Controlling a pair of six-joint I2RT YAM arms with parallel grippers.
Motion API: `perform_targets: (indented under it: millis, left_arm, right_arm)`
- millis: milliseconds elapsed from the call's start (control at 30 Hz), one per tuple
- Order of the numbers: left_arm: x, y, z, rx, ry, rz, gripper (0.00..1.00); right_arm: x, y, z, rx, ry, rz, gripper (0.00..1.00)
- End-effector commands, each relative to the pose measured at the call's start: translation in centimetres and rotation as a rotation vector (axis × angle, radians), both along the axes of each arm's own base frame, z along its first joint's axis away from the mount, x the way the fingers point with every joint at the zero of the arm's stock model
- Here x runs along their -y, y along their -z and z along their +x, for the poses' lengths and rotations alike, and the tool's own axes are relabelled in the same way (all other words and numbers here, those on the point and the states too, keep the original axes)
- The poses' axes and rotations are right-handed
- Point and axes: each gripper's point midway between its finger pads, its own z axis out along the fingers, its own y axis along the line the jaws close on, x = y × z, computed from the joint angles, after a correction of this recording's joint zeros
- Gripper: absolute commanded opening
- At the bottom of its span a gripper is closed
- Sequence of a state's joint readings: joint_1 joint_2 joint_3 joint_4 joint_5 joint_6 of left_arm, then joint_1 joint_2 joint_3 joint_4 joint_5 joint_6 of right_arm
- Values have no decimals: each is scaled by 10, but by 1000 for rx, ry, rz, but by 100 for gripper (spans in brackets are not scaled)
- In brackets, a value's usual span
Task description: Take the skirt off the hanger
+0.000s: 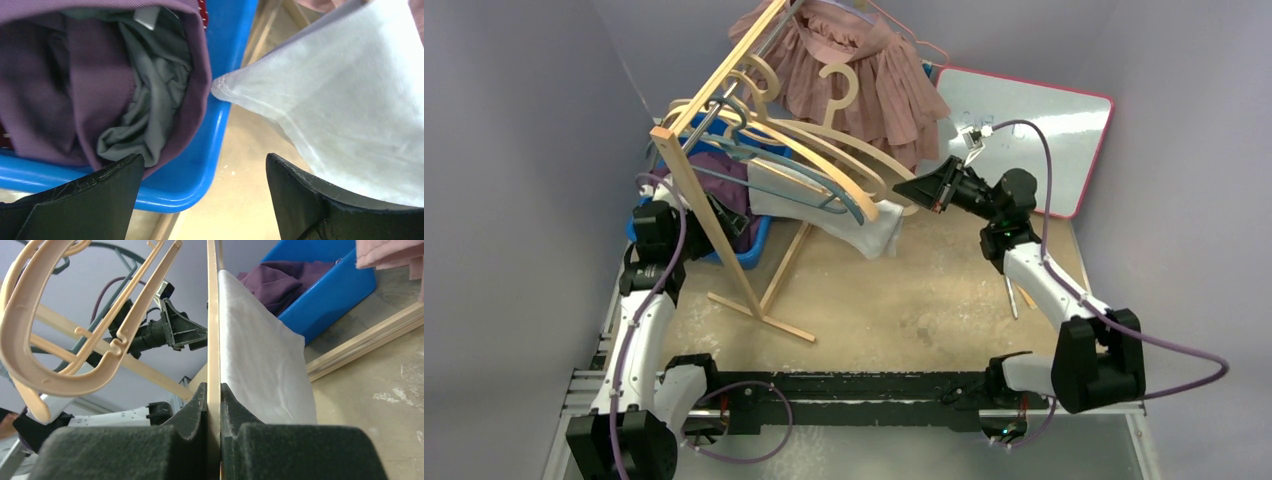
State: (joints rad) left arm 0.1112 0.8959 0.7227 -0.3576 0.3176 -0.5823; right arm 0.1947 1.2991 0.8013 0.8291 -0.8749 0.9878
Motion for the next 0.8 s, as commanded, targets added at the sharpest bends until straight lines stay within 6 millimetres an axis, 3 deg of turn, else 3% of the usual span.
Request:
perform_targets:
  millis: [0, 200, 367, 633, 767]
  left_arm:
    - [23, -24, 9, 117, 56, -175, 91]
    - [37, -53, 15, 222, 89, -315, 91]
    - [48, -87, 23, 375, 158, -417, 90]
    - [52, -105, 46, 456, 200, -513, 83]
    - [58, -101, 50, 434, 227, -541, 69]
  right_arm:
    - [8, -19, -11, 142, 8, -57, 0]
    - [15, -35, -12, 166, 9, -49, 0]
    - [13, -35, -15, 165, -28, -48, 0]
    - [13, -39, -23, 171, -38, -35, 0]
    - [13, -44, -24, 181, -36, -29, 0]
